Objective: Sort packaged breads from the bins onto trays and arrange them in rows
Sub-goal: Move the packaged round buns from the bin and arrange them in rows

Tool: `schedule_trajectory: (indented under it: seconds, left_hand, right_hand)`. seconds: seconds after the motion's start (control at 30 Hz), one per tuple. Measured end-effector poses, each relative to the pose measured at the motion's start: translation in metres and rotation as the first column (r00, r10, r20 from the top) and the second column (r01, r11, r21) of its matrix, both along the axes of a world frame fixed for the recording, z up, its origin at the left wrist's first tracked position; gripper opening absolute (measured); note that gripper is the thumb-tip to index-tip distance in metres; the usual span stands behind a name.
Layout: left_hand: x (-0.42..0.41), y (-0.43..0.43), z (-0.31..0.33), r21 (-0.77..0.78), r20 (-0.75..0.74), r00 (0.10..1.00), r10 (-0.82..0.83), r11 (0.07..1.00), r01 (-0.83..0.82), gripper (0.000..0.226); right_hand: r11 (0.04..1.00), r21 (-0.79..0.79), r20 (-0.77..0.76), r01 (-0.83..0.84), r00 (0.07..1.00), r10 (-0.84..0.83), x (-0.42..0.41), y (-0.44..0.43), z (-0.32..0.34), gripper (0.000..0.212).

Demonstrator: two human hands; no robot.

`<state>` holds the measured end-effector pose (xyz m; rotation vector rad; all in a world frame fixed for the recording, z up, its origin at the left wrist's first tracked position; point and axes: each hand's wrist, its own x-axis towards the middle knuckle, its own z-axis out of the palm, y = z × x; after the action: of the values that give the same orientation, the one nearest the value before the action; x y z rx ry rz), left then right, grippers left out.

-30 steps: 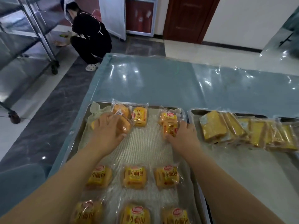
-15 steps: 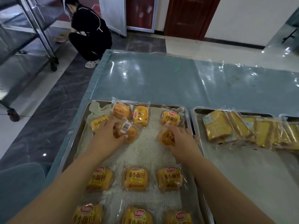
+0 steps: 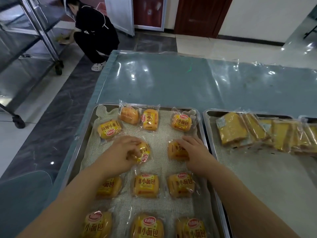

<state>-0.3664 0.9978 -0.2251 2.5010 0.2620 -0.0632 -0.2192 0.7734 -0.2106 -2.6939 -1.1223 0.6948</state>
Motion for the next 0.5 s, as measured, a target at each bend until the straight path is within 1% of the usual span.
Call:
schedule_trajectory:
  seconds: [0.1,0.13,0.23,0.3,0.37,0.43,0.5]
  left_hand:
    - [-0.001,-0.002,0.000,0.022,-0.039,0.998,0.047,0.999,-0.046,0.018]
    - [-0.001,-0.003,0.000,0.028,-0.058,0.996,0.073,0.997,-0.071,0.022]
    - [0.002,-0.008,-0.001,0.032,-0.130,0.974,0.186,0.982,-0.184,0.058]
    - [0.005,-0.013,0.000,0.069,-0.173,0.964,0.204,0.978,-0.194,0.072]
    - [0.009,-0.018,0.002,0.095,-0.199,0.956,0.218,0.975,-0.202,0.072]
    - [0.014,-0.021,0.006,0.083,-0.196,0.933,0.301,0.953,-0.290,0.066]
    - [0.021,-0.026,0.009,0.067,-0.160,0.910,0.382,0.924,-0.376,0.060]
  right_hand:
    - [1.000,0.004,0.008,0.000,1.000,-0.001,0.000,0.001,-0.002,0.081]
    - [1.000,0.002,0.017,0.001,1.000,-0.001,0.000,0.002,-0.003,0.081]
    - [1.000,0.013,0.054,0.008,0.998,-0.008,-0.001,0.002,-0.007,0.077]
    - [0.999,0.034,0.099,0.011,0.995,-0.014,-0.002,0.002,-0.008,0.072]
    - [0.998,0.056,0.134,0.029,0.990,-0.036,-0.002,0.001,-0.008,0.067]
    - [0.995,0.069,0.116,0.068,0.990,-0.076,-0.001,0.000,-0.006,0.066]
    - [0.995,0.065,0.095,0.080,0.992,-0.086,0.000,0.000,-0.005,0.066]
